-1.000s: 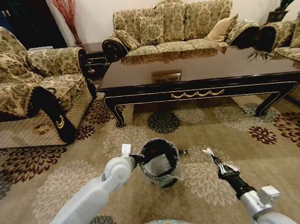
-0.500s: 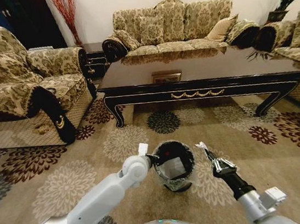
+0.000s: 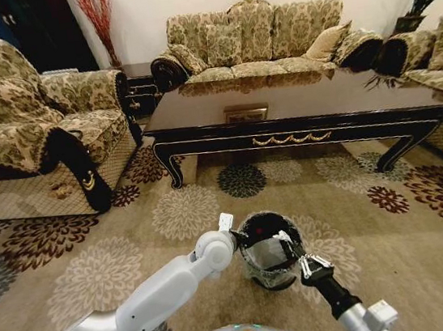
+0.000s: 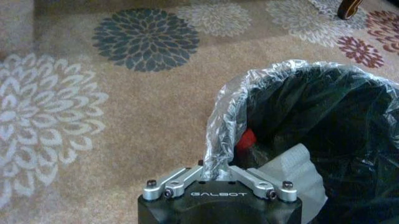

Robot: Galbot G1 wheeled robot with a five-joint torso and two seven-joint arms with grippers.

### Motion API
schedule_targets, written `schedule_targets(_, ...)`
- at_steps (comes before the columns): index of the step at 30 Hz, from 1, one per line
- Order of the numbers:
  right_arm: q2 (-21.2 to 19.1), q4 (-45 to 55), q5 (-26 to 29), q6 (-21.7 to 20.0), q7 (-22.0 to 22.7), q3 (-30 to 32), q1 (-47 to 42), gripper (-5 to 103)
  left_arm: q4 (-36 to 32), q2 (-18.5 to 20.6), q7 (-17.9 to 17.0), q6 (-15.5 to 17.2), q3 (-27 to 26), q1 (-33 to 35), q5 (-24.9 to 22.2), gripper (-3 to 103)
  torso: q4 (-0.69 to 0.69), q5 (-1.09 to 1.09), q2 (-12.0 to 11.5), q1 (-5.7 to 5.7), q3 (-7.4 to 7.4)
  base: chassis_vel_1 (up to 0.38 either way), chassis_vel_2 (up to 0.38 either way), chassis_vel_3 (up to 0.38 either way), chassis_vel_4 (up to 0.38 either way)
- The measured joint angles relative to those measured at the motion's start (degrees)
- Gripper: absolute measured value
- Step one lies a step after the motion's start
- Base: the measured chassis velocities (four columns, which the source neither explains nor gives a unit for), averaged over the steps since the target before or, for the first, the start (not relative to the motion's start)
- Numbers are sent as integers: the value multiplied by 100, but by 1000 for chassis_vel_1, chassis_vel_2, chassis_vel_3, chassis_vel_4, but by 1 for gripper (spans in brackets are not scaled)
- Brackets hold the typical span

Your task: Move to the front of the table and pick up the trash from the floor, then place it into the trash bin.

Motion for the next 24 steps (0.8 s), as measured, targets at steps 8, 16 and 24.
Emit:
schedule_targets(8,-90,-106,-2,-2,25,39,56,12,1,-54,-47,0,114,-10,16,2,0,0,0,0,0,0,0,0,0)
schedule_targets(16,-97,-144,15,-17,37,34,94,39,31,-49,-48,-1,86,-46,7,2,0,0,0,0,0,0,0,0,0)
schedule_targets(24,-82,-113,74,-21,104,46,142,66,20,10,-48,0,13,116,58,2,0,0,0,0,0,0,0,0,0)
